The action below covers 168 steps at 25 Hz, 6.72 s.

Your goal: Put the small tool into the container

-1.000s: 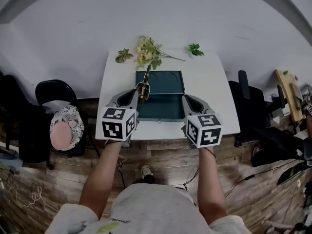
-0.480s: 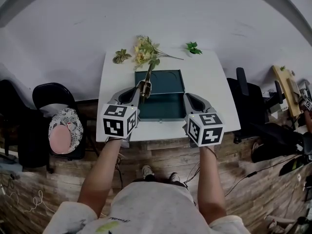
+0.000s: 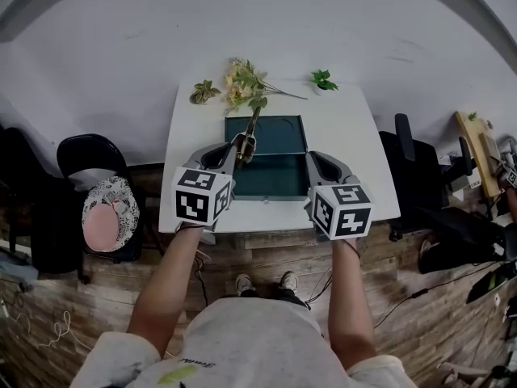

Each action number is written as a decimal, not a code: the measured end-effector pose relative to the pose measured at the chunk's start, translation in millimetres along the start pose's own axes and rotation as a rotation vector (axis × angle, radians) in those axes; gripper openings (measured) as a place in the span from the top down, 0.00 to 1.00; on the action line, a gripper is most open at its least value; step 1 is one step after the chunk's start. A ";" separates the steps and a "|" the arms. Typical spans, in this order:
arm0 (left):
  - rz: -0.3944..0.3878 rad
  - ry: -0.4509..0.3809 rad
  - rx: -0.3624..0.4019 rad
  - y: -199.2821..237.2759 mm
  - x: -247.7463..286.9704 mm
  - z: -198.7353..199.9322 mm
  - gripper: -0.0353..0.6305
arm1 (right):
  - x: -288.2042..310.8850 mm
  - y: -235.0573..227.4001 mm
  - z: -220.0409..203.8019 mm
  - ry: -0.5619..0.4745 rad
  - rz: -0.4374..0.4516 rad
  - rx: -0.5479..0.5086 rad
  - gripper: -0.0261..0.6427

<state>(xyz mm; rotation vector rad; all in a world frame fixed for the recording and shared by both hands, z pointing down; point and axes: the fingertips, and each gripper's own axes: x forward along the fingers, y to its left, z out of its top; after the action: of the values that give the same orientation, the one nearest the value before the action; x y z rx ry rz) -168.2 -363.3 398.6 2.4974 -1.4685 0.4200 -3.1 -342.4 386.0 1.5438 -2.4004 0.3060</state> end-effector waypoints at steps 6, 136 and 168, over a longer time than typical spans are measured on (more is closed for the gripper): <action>-0.041 0.069 0.087 -10.2 12.2 -9.0 0.95 | -0.3 -7.2 -2.0 0.001 -0.003 0.003 0.96; -0.259 0.624 0.393 -81.6 86.3 -134.5 0.74 | 7.8 -58.3 -61.1 0.102 0.097 0.061 0.96; 0.075 0.038 -0.019 -6.9 6.1 15.4 0.87 | 5.0 -42.8 11.2 -0.013 0.133 -0.041 0.96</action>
<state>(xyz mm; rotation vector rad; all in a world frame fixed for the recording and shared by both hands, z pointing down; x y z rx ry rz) -157.2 -370.0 386.1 2.4127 -1.5474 0.4612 32.7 -367.7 378.4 1.3764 -2.5079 0.2731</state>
